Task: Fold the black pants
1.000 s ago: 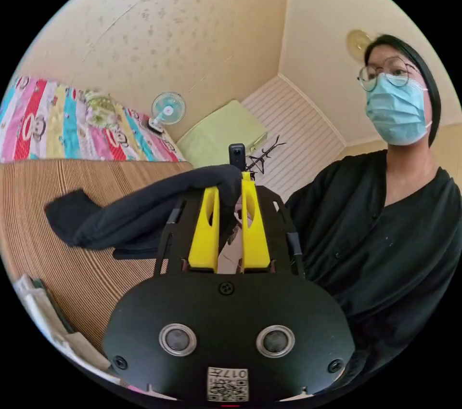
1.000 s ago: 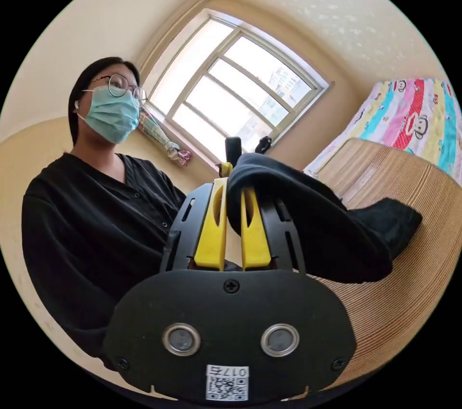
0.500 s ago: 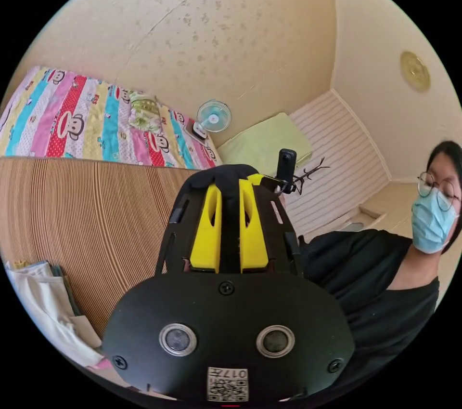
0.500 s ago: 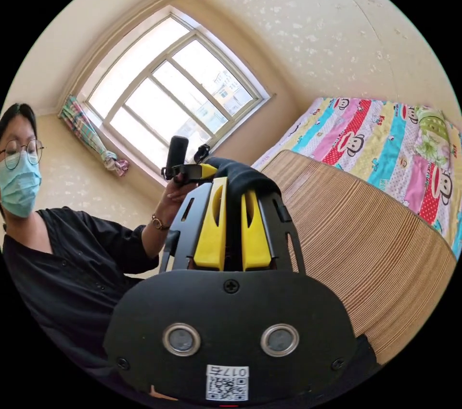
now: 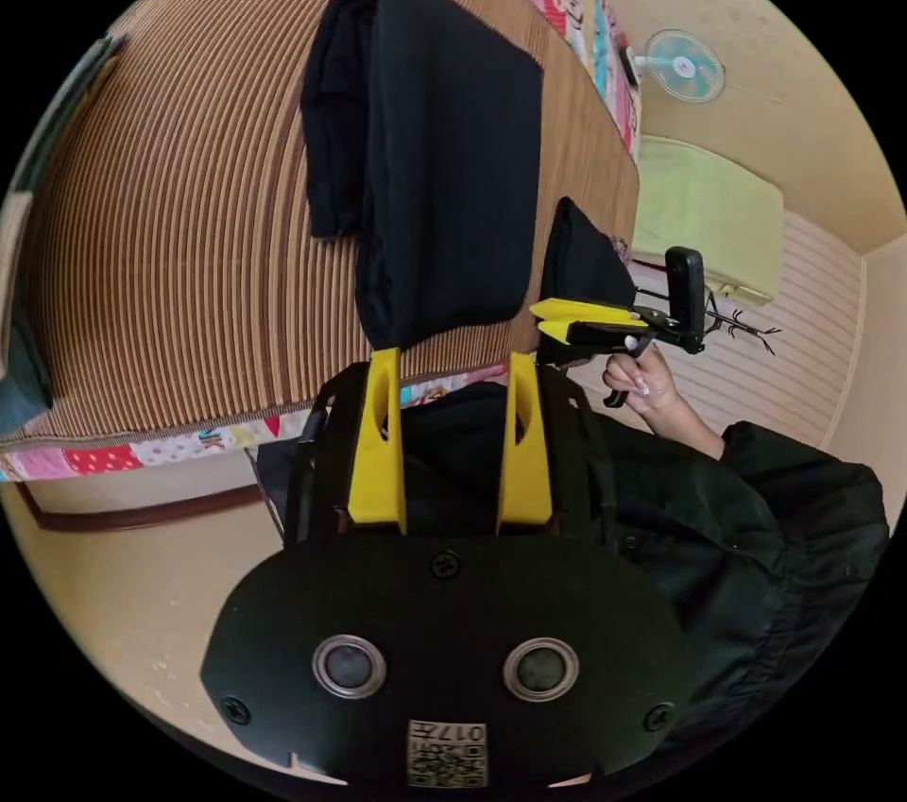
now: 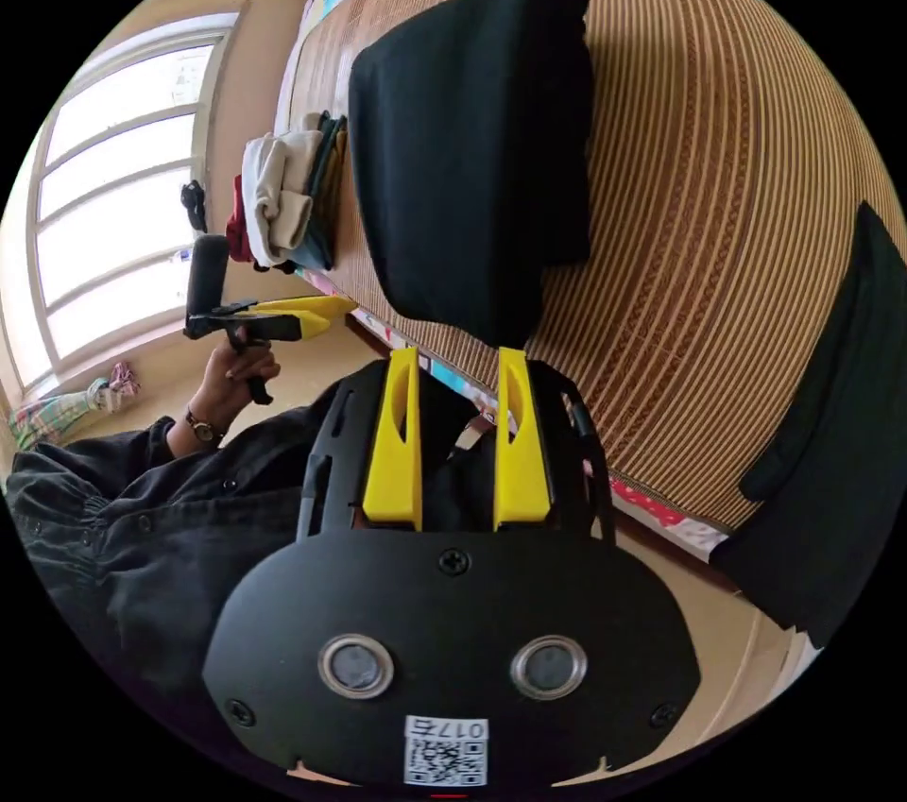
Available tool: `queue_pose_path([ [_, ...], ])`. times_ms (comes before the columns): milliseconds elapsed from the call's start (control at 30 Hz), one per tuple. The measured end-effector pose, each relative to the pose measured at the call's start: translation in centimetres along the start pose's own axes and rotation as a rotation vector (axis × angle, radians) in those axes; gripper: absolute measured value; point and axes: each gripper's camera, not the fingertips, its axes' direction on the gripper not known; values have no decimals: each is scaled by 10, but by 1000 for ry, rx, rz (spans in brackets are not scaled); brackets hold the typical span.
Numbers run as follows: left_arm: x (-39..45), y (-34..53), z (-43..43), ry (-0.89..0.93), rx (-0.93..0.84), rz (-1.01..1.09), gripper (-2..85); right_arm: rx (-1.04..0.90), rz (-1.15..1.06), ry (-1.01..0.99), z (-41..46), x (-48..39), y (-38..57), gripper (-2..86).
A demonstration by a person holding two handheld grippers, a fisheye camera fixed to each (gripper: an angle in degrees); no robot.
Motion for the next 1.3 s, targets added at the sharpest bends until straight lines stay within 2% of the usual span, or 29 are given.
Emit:
queue_pose_path([
  [100,-15,-29,-40,71,143,18,155,130,49,-83,-29,15,-16,155],
  [267,-29,-146,-78,-10,257,113,191,190,-22,-31,-44,14,-118,235],
  [333,-43,-198,-68,7,218,138,203,132,-10,-31,-27,20,-154,251],
  [400,-66,-252,-31,21,90,112,208,49,14,-117,0,28,-175,260],
  [467,-75,-266,4,46,15,119,199,82,33,-11,18,18,-175,253],
  [533,-79,-259,14,32,67,96,181,109,43,34,26,6,-167,237],
  [633,-81,-240,29,73,40,42,128,-7,77,-89,43,-4,-153,159],
  [700,-68,-211,26,-34,3,129,108,-64,47,-138,52,-17,-137,125],
  [833,-64,-158,-18,-64,46,164,99,-75,-42,-244,53,-80,-109,98],
  [1033,-74,-68,-209,-63,327,132,97,-58,-277,-433,47,-228,-123,98],
  [1133,-80,-37,-310,-182,501,128,102,-82,-355,-542,63,-306,-161,108],
  [1200,-112,-40,-363,-321,568,63,119,-110,-342,-521,84,-343,-190,120],
  [1233,-127,-45,-370,-363,579,19,128,-110,-344,-439,100,-364,-209,127],
  [1300,-205,-74,-373,-502,611,-196,150,-116,-340,-282,122,-384,-234,123],
])
